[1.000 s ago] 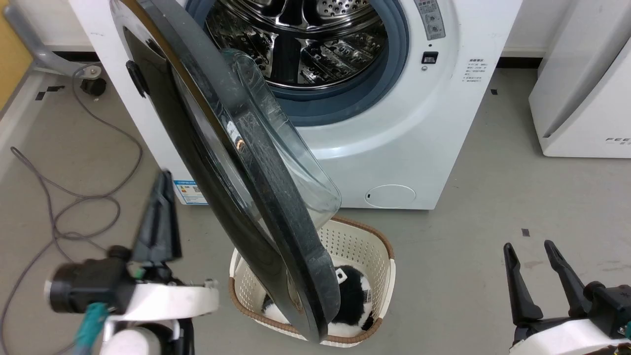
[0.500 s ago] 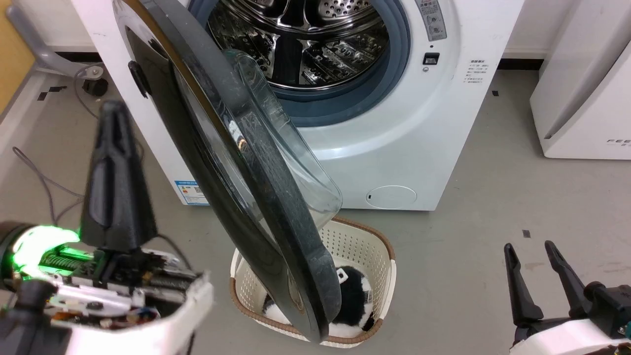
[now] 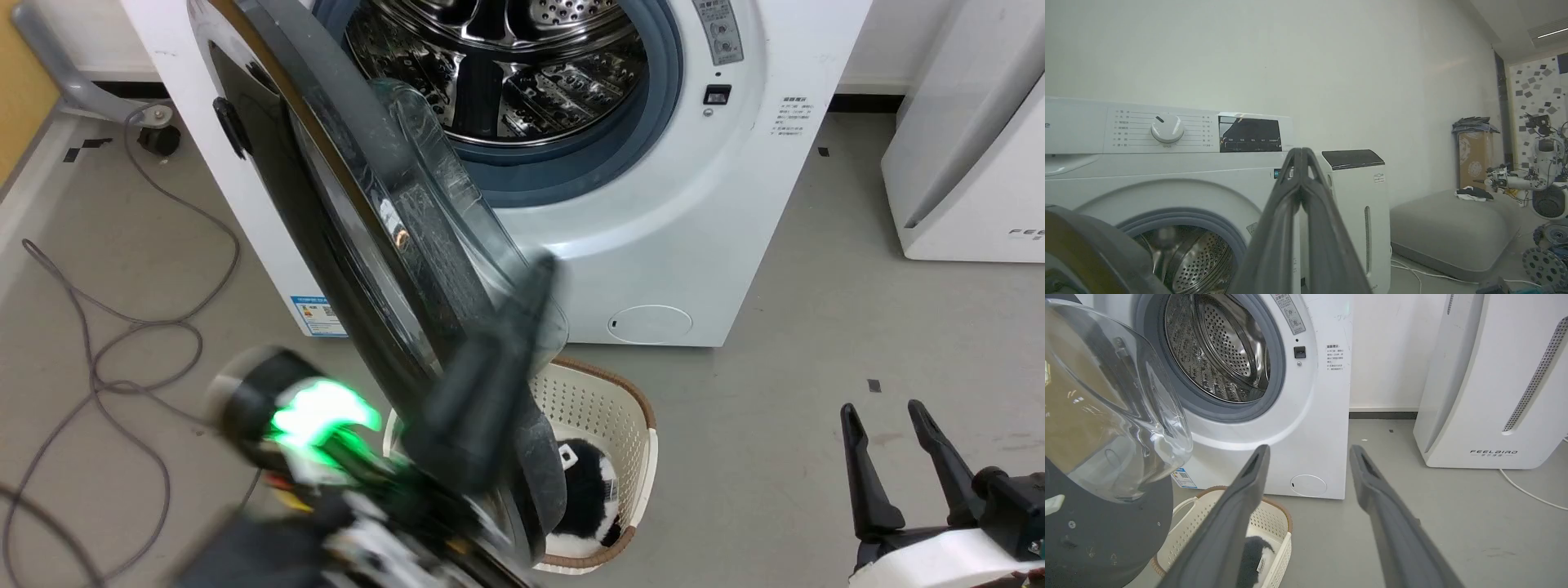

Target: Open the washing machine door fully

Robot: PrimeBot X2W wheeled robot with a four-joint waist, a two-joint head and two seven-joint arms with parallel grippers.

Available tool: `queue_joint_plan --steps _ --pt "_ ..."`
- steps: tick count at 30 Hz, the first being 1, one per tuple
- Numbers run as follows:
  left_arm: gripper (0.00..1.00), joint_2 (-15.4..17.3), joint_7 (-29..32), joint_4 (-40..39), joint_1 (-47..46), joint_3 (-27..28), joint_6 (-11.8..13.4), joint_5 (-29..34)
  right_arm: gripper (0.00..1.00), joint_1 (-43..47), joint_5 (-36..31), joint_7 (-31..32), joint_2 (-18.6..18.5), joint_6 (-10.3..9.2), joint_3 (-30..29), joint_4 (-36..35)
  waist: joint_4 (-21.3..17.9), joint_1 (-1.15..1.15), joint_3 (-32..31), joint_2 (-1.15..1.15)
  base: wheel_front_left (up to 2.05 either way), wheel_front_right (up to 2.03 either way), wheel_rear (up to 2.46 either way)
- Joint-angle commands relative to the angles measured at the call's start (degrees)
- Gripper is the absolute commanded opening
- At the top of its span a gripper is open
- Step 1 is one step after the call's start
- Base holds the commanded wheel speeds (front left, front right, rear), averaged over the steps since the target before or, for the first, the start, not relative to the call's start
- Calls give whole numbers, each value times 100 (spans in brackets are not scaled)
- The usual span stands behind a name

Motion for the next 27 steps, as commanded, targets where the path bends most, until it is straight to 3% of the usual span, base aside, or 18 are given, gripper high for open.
queue_joint_plan --steps 1,9,15,19,27 --pt "0 -3 48 42 81 -69 -28 -39 100 -14 8 -1 26 30 -5 8 0 0 -1 0 0 0 0" --pt "0 26 842 494 618 -975 -214 -474 100 10 2 5 26 30 -15 40 16 0 -24 0 0 0 0" --pt "0 70 1385 1133 1091 -1514 -181 -709 100 12 -13 14 26 30 12 46 37 0 -11 0 0 0 0" --pt "0 35 1357 1684 1099 -1564 -97 -592 100 3 -21 25 26 30 46 58 43 0 -4 0 0 0 0" --pt "0 -273 704 2637 691 -1314 169 -212 100 -17 -19 40 26 30 90 68 -4 0 -5 0 0 0 0"
